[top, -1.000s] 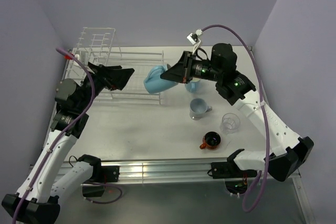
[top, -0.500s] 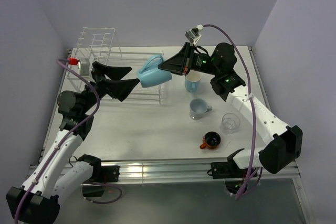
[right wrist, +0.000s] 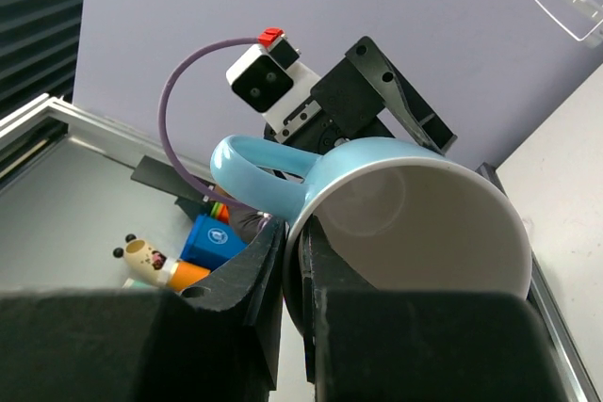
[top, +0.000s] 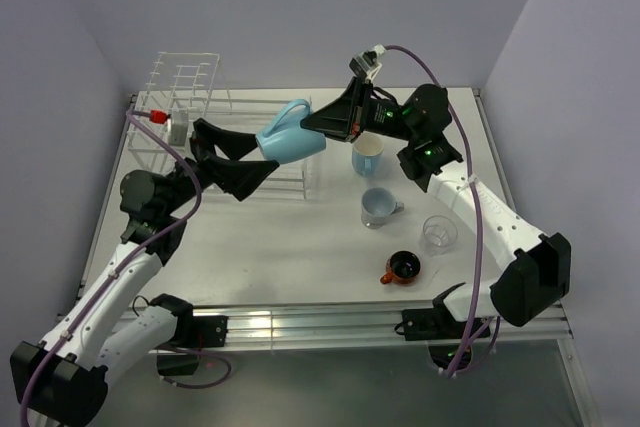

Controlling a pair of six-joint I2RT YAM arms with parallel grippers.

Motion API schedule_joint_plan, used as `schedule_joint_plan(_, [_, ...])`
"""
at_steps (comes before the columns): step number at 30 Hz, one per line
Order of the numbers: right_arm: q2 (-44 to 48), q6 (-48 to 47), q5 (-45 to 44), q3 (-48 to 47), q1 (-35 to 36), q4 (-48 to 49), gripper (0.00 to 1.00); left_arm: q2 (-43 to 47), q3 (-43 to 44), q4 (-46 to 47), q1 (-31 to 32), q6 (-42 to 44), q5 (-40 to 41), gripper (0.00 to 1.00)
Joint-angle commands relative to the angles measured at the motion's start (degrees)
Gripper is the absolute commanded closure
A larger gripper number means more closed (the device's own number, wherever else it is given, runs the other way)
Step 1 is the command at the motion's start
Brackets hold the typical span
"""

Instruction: Load the cups into the dish rack

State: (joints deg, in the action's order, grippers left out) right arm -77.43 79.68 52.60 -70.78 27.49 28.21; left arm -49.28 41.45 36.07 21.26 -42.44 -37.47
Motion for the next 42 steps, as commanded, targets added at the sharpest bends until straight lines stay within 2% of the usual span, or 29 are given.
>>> schedule_joint_plan(1, [0.2,2.3,0.0,-0.8,-0.2,7.0,1.0,-1.1,2.4,1.6,1.8,2.3,-0.1,0.01])
schedule_joint_plan(10, [0.0,1.1,0.5,-1.5,-0.3,4.6,1.0,-3.6,4.9,-1.4,6.3,5.5,4.1,0.01])
schedule_joint_plan(21, [0.3,-0.8,0.3,-1.4,-0.2,2.0,1.0,-4.6,6.4,-2.7,8.2,7.1,7.1,0.01])
schedule_joint_plan(27, [0.2,-0.6,0.0,-0.8,-0.2,2.0,1.0,-5.0,6.7,-2.6,8.9,7.3,7.3,0.06])
schedule_joint_plan(29, [-0.1,-0.4,-0.1,-0.8,-0.2,2.2,1.0,-5.1,6.7,-2.5,9.2,7.4,7.6,0.12])
schedule_joint_plan(33, [0.2,-0.9,-0.3,-0.4,-0.2,1.7,1.0,-5.3,7.0,-2.3,9.7,7.5,7.5,0.31])
schedule_joint_plan(34, [0.2,-1.0,-0.5,-0.3,-0.2,1.7,1.0,-5.3,7.1,-2.2,9.9,7.5,7.4,0.41])
schedule_joint_plan(36, [0.3,-1.3,-0.7,-0.1,-0.2,1.4,1.0,-5.5,7.3,-2.2,10.2,7.5,7.0,0.55])
schedule_joint_plan(37, [0.4,-1.4,-0.8,0.0,-0.2,1.2,1.0,-5.5,7.4,-2.1,10.3,7.5,6.9,0.72])
schedule_joint_plan(39, [0.5,-1.7,-0.9,0.3,-0.2,1.1,1.0,-5.3,7.6,-2.2,10.6,7.3,7.0,0.93])
schedule_joint_plan(40, [0.6,-2.2,-1.0,0.4,-0.2,0.8,1.0,-5.1,7.7,-2.1,10.6,7.0,7.1,1.0])
schedule_joint_plan(42, [0.9,-3.5,-1.4,0.3,-0.2,-1.0,0.99,-4.4,7.7,-2.2,10.9,6.9,7.3,1.0])
